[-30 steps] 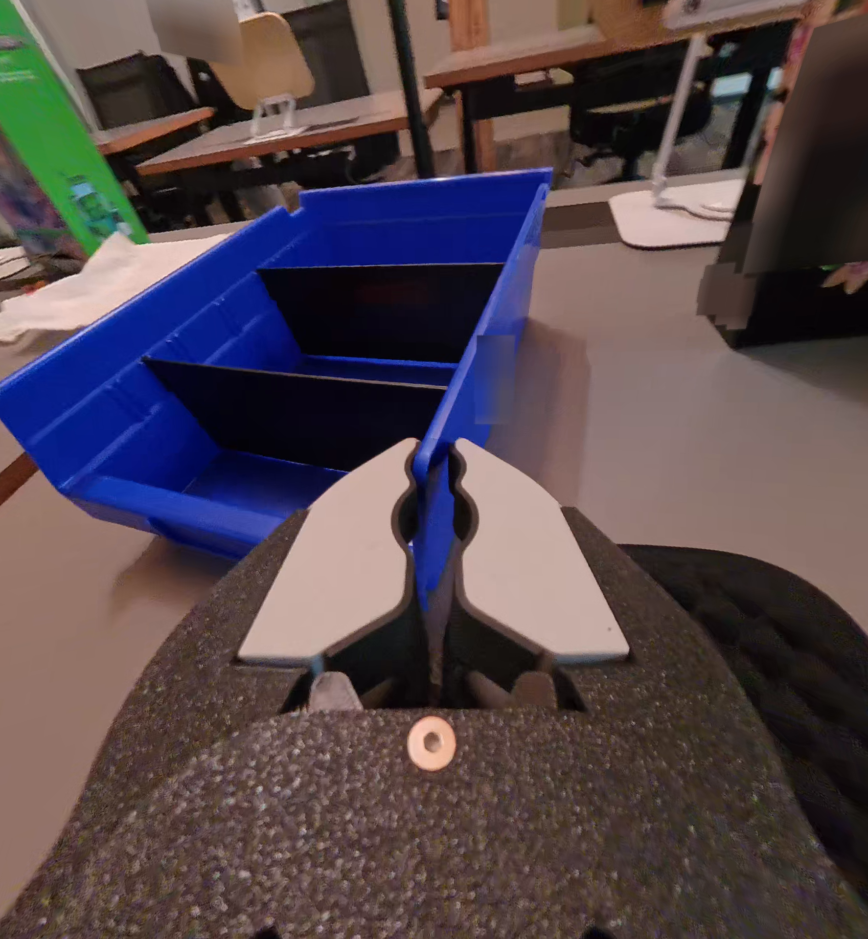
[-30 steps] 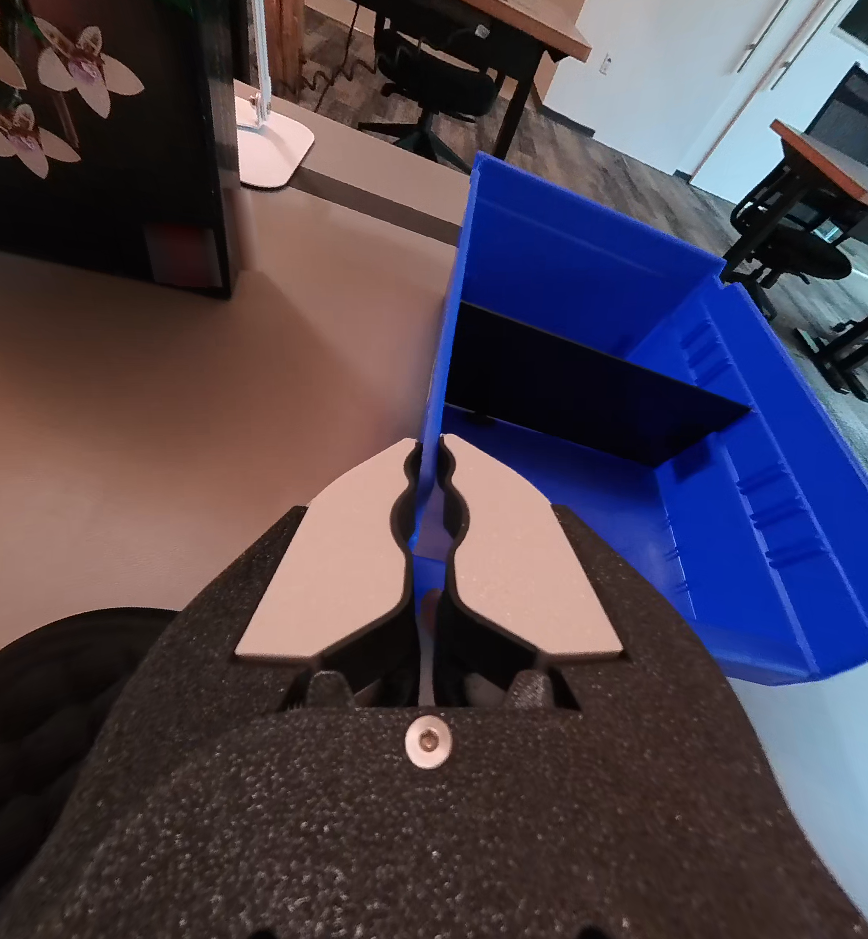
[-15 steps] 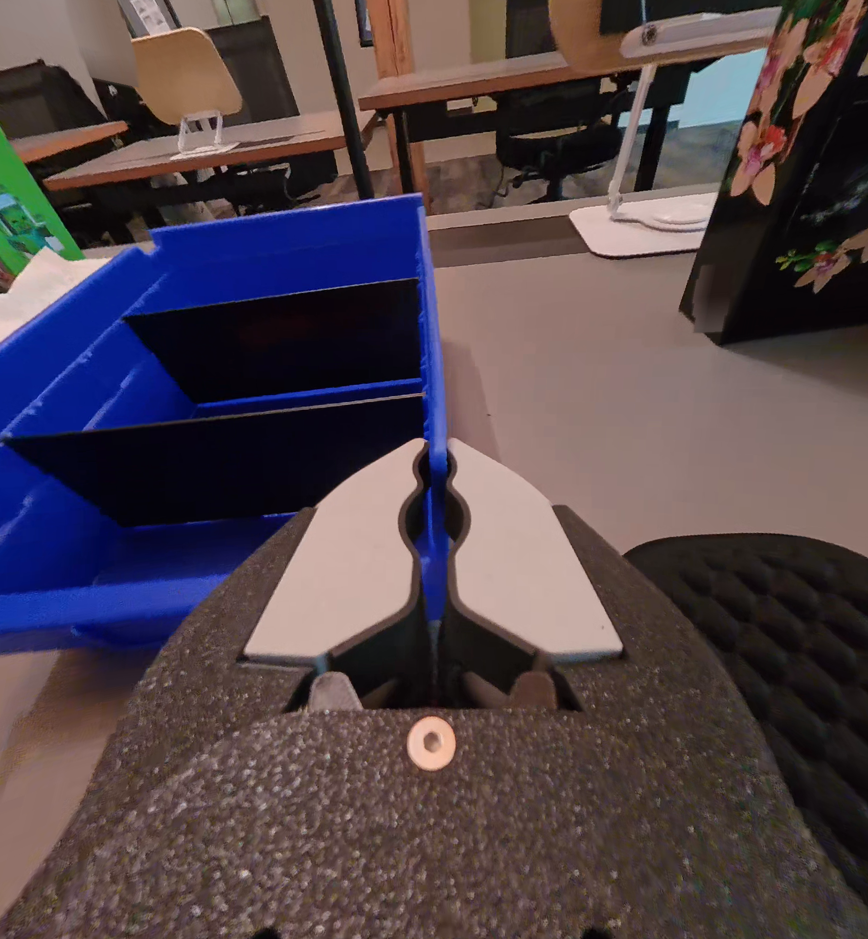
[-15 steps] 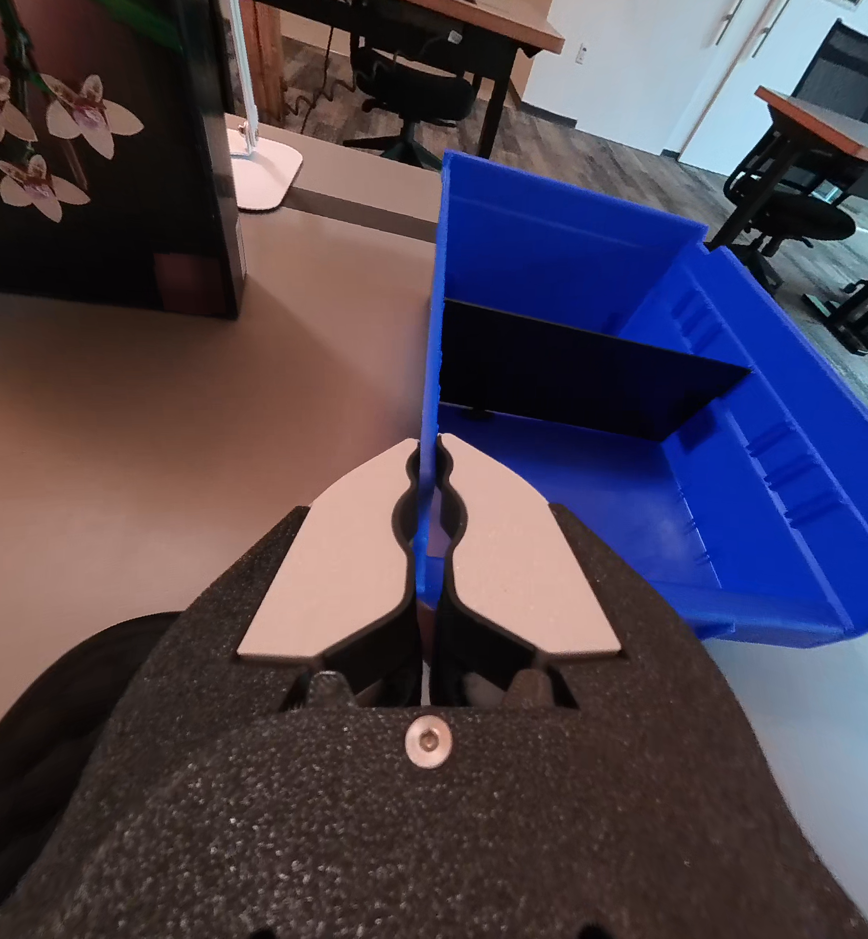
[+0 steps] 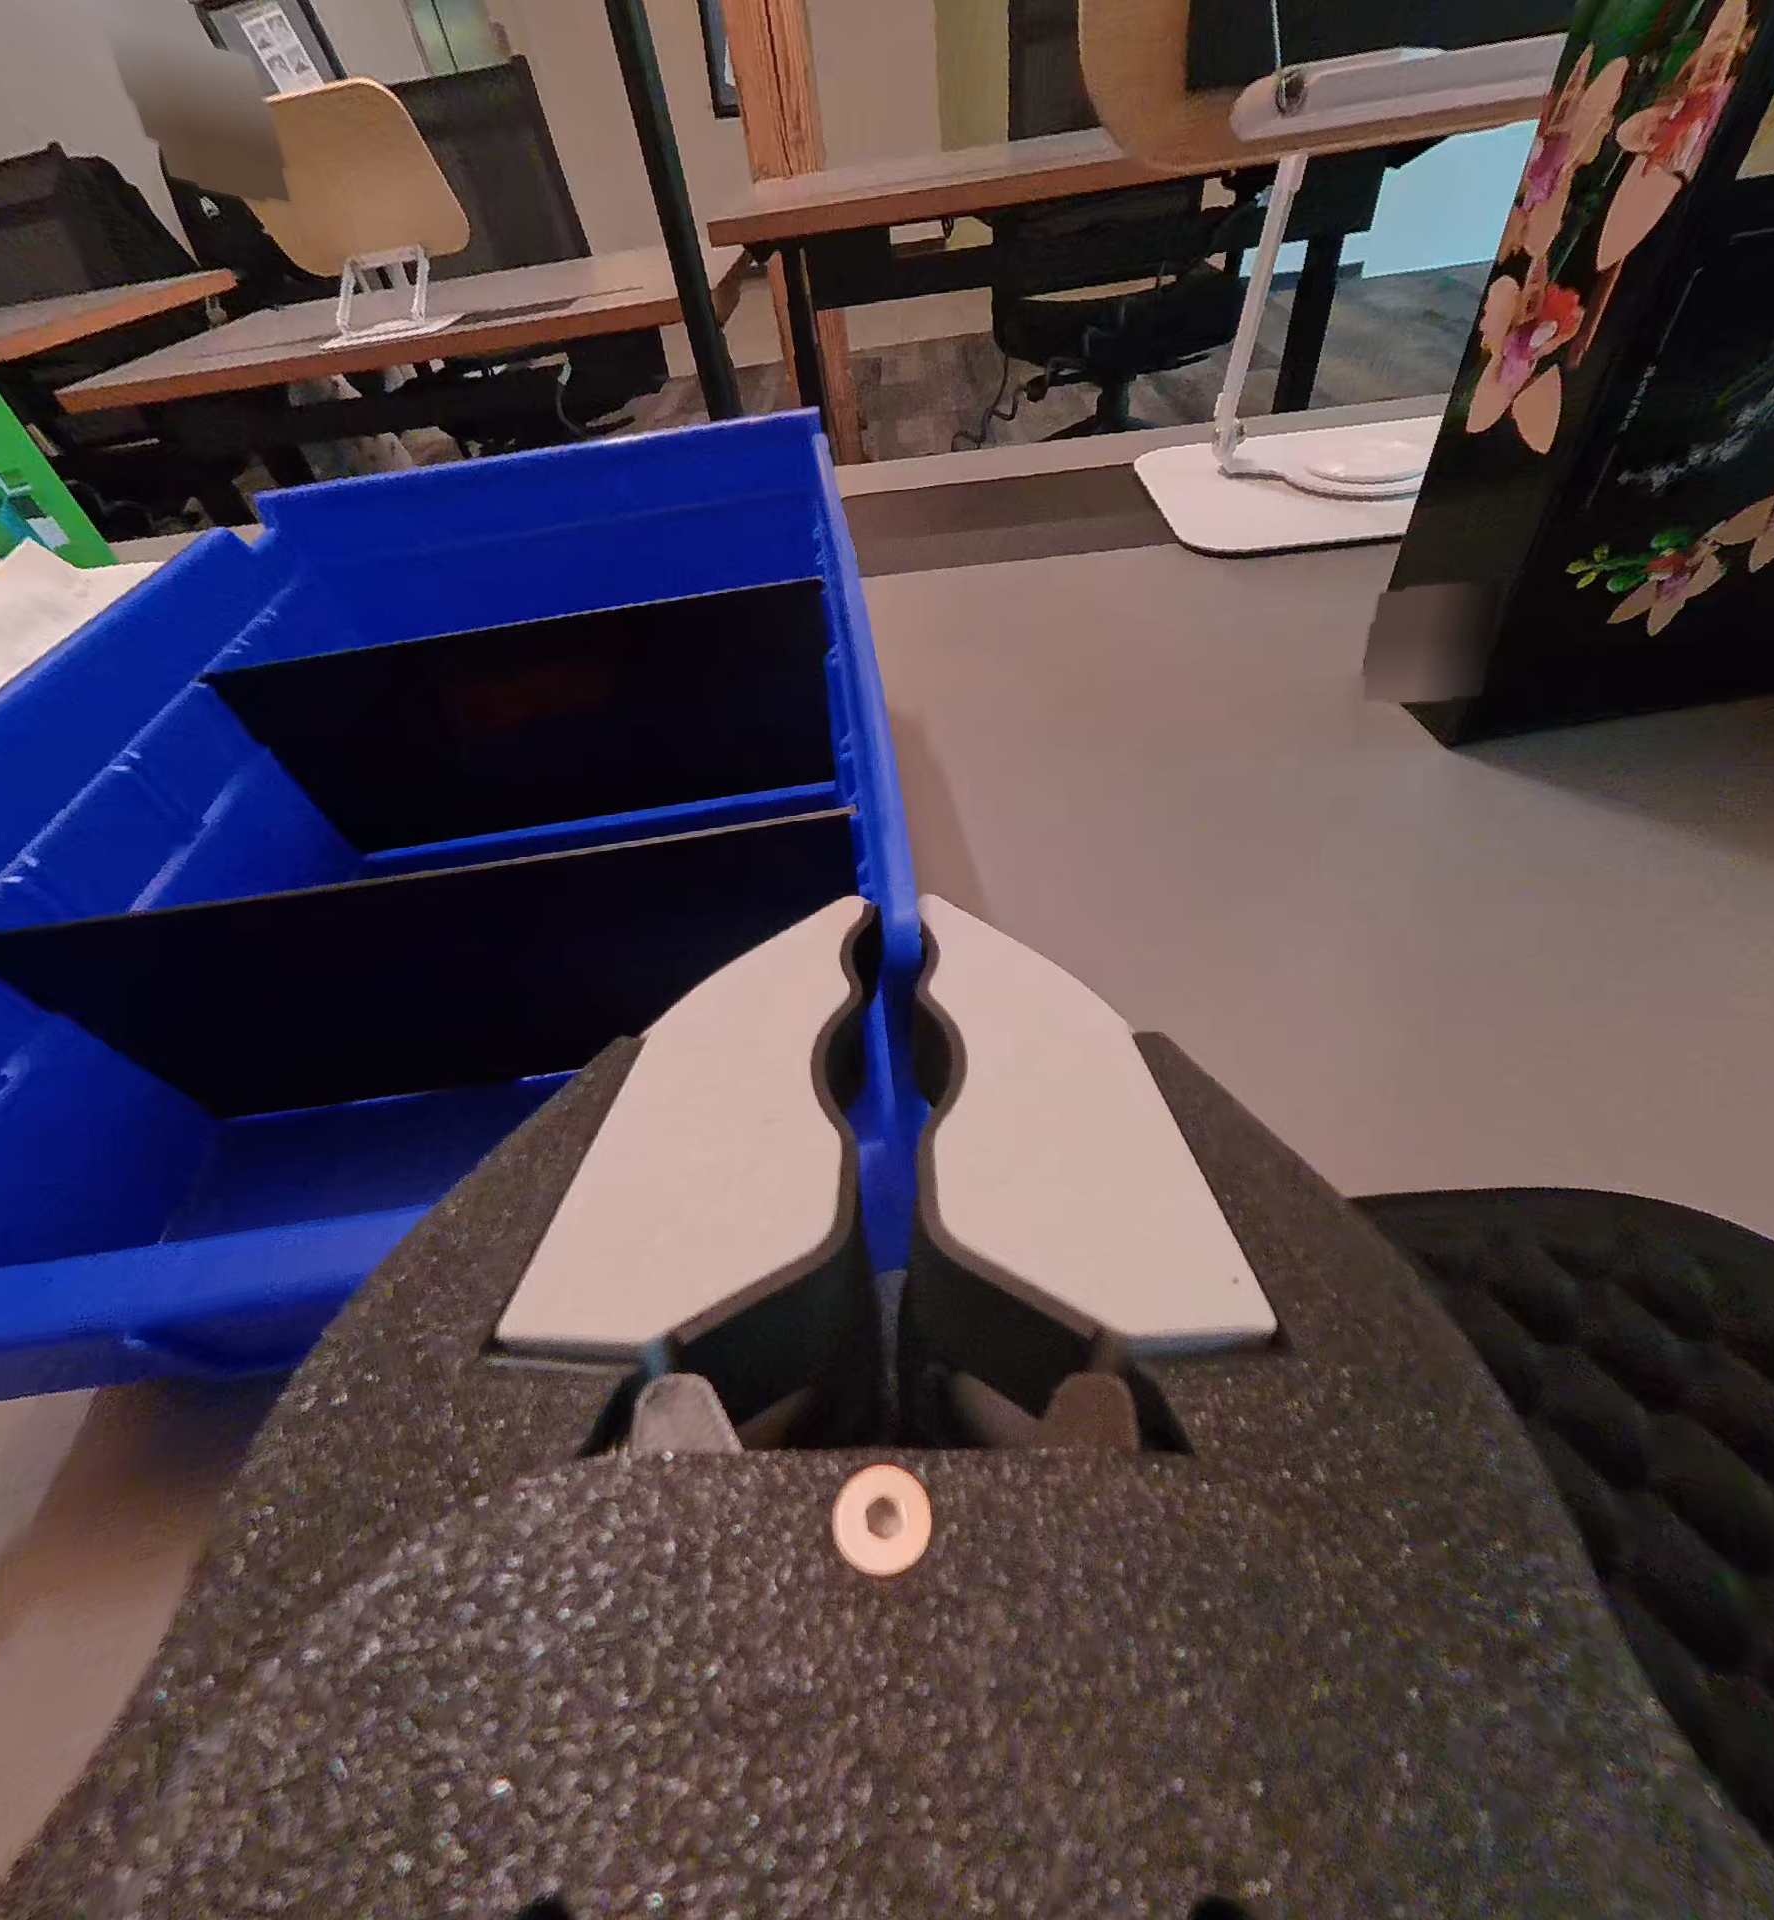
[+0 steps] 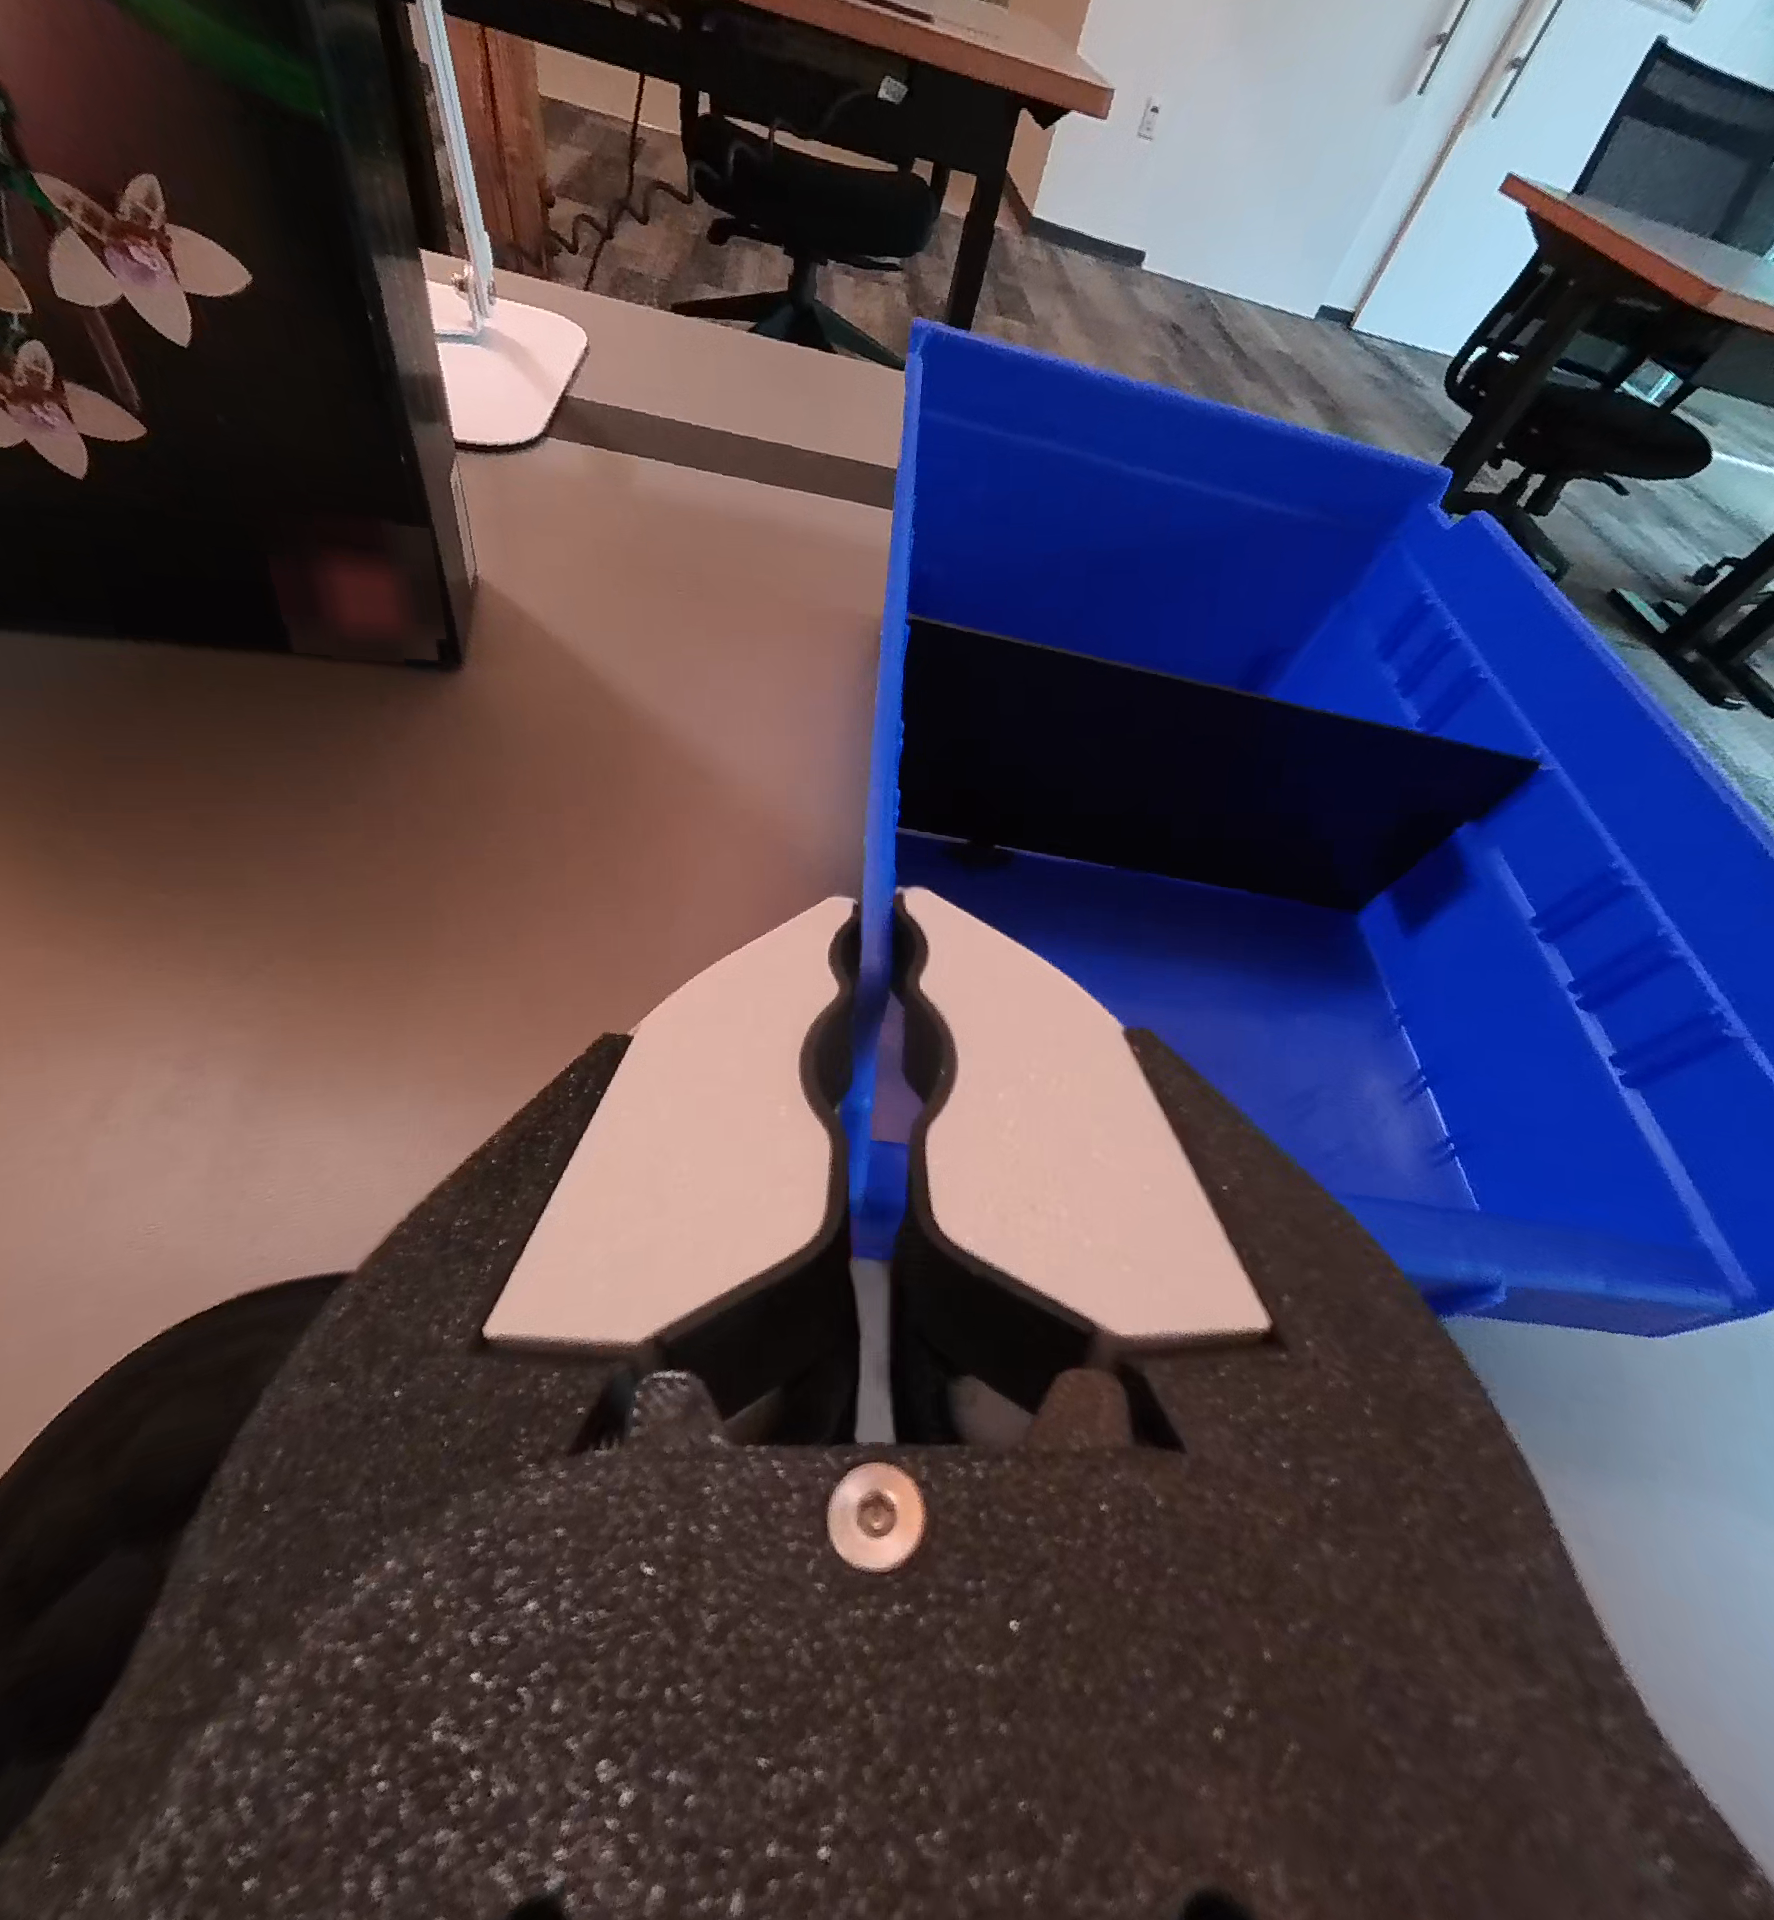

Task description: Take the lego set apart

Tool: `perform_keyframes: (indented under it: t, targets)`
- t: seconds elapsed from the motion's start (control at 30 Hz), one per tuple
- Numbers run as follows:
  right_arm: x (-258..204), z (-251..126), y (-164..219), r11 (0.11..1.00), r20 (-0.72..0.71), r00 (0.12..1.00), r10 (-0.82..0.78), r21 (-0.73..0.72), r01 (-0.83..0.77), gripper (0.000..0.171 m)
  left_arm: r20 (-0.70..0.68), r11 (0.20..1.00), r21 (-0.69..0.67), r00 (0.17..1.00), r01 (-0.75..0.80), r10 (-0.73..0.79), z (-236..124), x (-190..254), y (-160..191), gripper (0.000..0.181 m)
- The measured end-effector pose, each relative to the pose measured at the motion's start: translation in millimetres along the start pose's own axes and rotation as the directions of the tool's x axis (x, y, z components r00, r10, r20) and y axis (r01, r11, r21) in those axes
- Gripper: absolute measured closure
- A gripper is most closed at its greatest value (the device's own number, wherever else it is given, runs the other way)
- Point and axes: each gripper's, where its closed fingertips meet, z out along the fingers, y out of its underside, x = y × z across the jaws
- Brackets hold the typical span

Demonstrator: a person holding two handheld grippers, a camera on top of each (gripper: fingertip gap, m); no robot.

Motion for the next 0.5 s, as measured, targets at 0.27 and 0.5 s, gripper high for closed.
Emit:
perform_keyframes:
  t: [0.27,0.5]
  targets:
    - [-46,-64,-94,0.960,0.184,0.982,-0.050,0.279,-0.003,0.102,-0.186,0.967,0.253,0.981,-0.009,0.058,-51,67,-98,0.120]
    - [-122,28,-149,0.954,0.492,0.870,-0.019,0.270,-0.132,0.085,-0.492,0.986,0.132,0.870,0.102,-0.024,61,170,-126,0.125]
